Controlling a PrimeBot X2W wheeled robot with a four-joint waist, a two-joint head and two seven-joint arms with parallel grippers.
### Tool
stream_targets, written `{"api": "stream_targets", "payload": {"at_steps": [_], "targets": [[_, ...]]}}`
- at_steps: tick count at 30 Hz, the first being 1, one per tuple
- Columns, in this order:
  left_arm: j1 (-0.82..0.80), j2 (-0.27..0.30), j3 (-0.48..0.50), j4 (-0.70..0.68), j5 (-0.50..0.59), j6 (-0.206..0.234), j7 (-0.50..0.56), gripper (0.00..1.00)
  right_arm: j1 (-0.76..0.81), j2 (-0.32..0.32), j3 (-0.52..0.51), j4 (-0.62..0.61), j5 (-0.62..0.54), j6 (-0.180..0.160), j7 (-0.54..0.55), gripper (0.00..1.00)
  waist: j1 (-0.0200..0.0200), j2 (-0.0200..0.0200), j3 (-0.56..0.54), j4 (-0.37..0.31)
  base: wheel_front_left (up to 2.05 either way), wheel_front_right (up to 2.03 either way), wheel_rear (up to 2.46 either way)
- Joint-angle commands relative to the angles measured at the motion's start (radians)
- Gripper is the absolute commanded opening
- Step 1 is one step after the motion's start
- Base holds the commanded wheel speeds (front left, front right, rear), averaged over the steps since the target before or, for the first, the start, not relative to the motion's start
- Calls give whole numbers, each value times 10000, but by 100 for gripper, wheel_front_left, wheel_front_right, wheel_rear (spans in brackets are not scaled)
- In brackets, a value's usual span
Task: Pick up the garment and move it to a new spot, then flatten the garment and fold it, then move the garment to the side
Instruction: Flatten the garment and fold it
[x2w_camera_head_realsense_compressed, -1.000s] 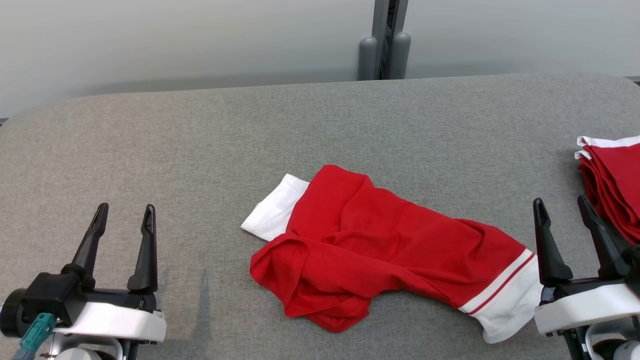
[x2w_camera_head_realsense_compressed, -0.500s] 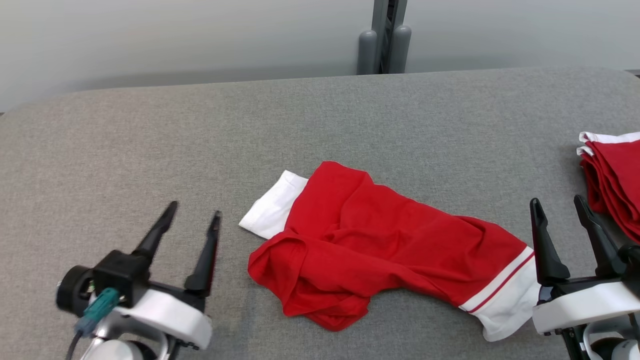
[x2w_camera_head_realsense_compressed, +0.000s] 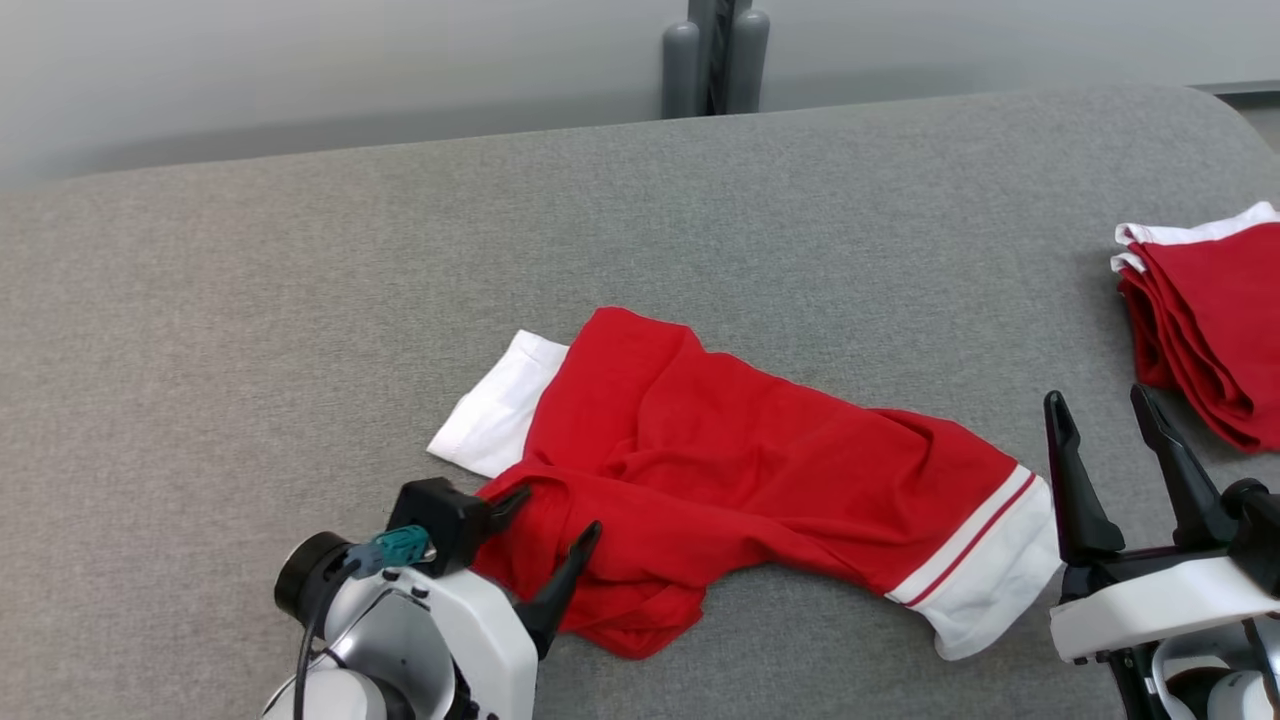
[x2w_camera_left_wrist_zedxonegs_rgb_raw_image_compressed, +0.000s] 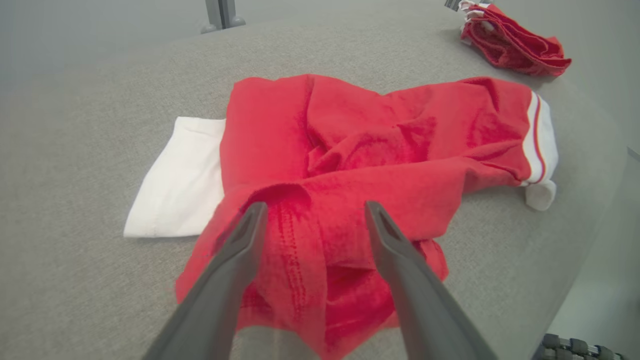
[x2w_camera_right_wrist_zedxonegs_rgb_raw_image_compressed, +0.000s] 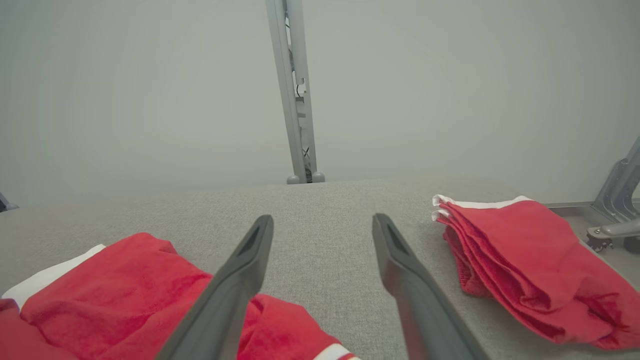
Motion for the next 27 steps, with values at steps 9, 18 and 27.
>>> {"api": "stream_targets", "payload": {"at_steps": [9,18,27], "targets": [[-491,31,4,673,72,151,249,27,-216,39,-42,167,59,1,-258,100,0,0,189,-325,0,0,0],[-327,301,407,502,292,680,-83,0,-168,82,-263,194,20,1,-375,100,0,0,256,-133,0,0,0],[1314,941,726,-836,-642,877,201,0,-183,70,-451,81,-39,1,-266,100,0,0,325,488,0,0,0]]}}
